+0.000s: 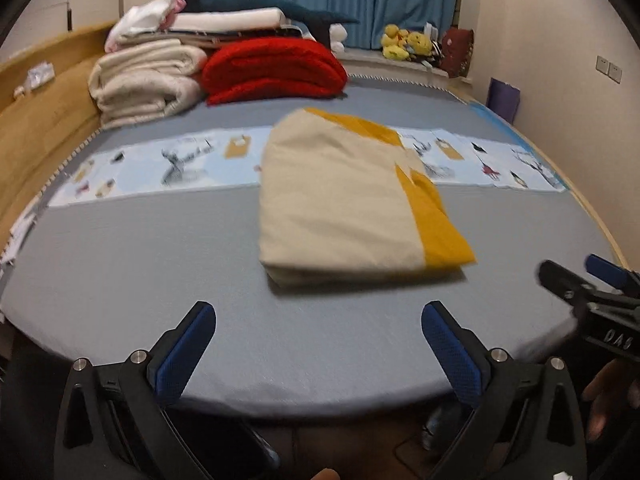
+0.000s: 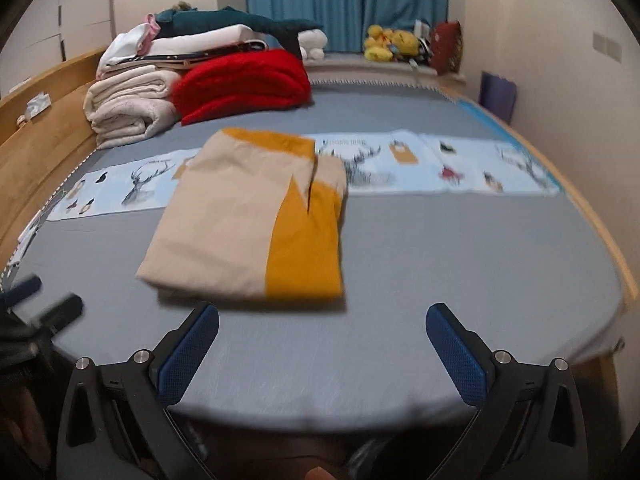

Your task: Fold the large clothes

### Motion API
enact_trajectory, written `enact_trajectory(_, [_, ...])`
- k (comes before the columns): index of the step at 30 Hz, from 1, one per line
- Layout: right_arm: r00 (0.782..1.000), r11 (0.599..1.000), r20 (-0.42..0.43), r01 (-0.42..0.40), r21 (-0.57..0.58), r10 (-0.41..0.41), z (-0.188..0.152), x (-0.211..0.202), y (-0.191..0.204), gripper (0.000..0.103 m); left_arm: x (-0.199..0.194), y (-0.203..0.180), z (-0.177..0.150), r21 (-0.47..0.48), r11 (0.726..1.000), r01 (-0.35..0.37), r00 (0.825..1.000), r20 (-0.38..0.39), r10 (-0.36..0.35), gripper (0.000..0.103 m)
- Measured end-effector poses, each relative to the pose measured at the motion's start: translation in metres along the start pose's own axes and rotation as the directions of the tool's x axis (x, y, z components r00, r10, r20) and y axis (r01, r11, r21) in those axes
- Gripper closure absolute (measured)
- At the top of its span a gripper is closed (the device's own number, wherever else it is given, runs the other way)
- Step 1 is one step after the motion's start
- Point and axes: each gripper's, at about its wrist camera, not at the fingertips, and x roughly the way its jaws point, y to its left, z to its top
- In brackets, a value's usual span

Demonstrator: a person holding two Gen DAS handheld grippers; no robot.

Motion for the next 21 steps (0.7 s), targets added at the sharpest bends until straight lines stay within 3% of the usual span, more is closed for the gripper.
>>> enact_trajectory(4, [1.0,0.998,0.02,-0.004,-0.067,0.005,-0.003,0.004,0.014,0.0,0.003,-0.009,0.002,0.007,1.0,0.021,1.0,0.007,-0.021,0.001])
enact_trajectory(21, [1.0,0.995,0.009,-0.012,-0.102,0.013,-0.002,0.017,0.029,0.0,0.011,0.001,-0.003,-0.06,0.998,0.0,1.0,-0.009,0.0,0.001])
